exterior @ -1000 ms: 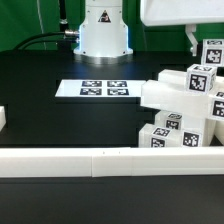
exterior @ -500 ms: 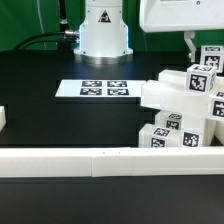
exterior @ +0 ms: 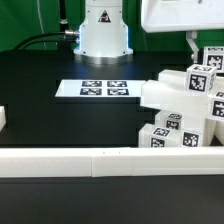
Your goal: Assemble chair
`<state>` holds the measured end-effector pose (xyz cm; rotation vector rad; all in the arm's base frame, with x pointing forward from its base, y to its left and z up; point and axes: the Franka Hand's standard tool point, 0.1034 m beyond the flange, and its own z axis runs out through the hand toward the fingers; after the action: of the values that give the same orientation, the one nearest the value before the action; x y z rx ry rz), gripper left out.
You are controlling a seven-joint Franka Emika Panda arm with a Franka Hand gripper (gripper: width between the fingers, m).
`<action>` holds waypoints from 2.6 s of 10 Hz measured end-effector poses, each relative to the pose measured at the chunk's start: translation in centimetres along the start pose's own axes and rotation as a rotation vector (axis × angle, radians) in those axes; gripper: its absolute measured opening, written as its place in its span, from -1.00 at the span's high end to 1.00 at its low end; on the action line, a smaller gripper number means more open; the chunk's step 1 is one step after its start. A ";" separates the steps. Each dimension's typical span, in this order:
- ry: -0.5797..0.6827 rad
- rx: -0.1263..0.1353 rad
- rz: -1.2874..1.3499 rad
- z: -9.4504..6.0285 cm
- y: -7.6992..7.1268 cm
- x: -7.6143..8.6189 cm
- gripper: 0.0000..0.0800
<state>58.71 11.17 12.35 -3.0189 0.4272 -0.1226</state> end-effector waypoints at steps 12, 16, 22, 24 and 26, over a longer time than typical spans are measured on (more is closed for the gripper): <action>0.012 0.036 0.139 -0.6 0.0 -0.7 0.29; -0.006 0.030 0.162 -0.2 -0.6 -2.0 0.29; 0.018 0.031 0.155 0.0 -0.2 -1.9 0.29; 0.017 0.029 0.156 0.1 0.0 -1.8 0.29; 0.020 0.028 0.159 0.2 0.4 -1.6 0.29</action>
Offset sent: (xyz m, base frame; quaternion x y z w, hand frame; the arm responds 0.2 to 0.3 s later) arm 0.0000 0.0000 0.0000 0.0000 0.0000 0.0000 1.0000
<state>57.14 11.26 11.98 -2.9443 0.6584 -0.1462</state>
